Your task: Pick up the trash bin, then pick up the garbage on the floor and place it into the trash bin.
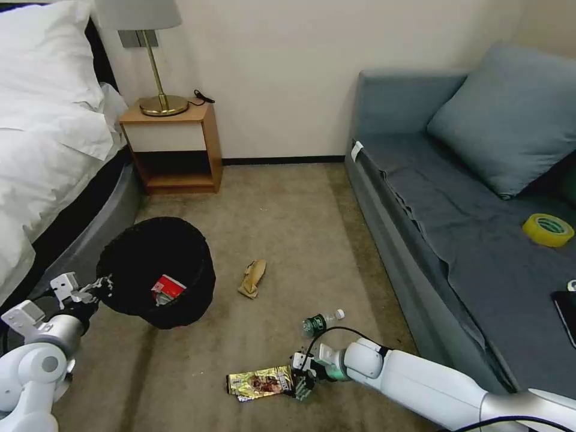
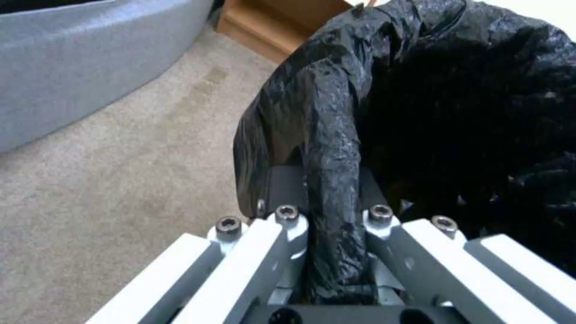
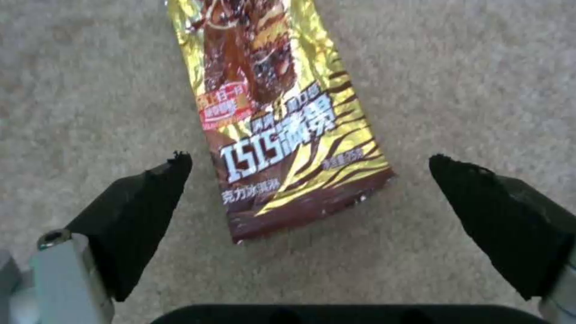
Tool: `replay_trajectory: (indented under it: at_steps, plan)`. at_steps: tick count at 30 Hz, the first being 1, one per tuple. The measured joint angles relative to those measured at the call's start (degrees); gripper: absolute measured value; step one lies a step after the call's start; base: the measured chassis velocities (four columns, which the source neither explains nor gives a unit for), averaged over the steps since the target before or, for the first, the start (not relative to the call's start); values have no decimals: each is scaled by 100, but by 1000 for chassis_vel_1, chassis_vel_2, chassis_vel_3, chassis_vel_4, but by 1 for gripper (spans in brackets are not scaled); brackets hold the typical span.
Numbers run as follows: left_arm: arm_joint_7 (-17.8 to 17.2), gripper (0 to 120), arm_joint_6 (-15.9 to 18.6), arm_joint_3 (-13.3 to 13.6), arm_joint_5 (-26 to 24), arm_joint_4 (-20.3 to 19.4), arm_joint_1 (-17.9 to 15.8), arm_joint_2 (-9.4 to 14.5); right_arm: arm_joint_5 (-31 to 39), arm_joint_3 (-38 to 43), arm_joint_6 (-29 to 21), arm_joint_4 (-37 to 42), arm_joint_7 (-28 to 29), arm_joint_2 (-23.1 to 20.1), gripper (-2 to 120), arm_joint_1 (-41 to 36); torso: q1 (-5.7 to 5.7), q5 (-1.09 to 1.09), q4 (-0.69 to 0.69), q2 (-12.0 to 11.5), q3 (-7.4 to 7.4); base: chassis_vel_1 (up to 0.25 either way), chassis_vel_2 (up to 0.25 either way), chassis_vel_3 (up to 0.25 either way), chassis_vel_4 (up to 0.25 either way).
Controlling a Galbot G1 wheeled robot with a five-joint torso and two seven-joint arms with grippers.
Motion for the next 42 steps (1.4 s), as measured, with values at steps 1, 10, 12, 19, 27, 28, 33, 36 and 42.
replay_trajectory:
  at_steps: [1,10,12,19,27,28,33,36,42]
  plan:
    - [5,4,-13,-1,0,18,-1,0,-59,17,12,-4,4,15,100,-14,0,0,0,0,0,0,0,0,0]
    - [36,4,-63,28,7,119,-19,-13,-609,89,236,-317,110,278,100,-165,0,0,0,0,0,0,0,0,0]
    - [55,4,-85,21,10,164,-19,7,-757,129,394,-470,174,387,100,-209,0,-6,-2,1,-1,0,0,0,0]
    - [74,4,-111,18,7,210,-26,56,-1053,365,788,-957,287,780,100,-282,-1,-7,-4,3,-1,0,0,0,0]
    - [78,4,-126,64,16,226,-48,57,-1225,665,982,-1254,526,987,100,-328,-1,6,5,0,-1,0,0,0,0]
    - [77,4,-128,72,19,227,-51,56,-1260,722,1017,-1287,538,1006,100,-345,0,4,4,0,0,0,0,0,0]
    - [80,4,-152,90,30,227,-52,53,-1267,776,1081,-1304,549,1006,100,-368,0,2,2,0,0,0,0,0,0]
    - [87,4,-156,92,31,226,-43,52,-1274,804,1176,-1336,554,1013,93,-371,0,0,1,0,0,0,0,0,0]
    - [94,4,-158,83,31,216,-26,59,-1337,818,1284,-1419,538,1074,77,-372,0,-2,-2,0,0,0,0,0,0]
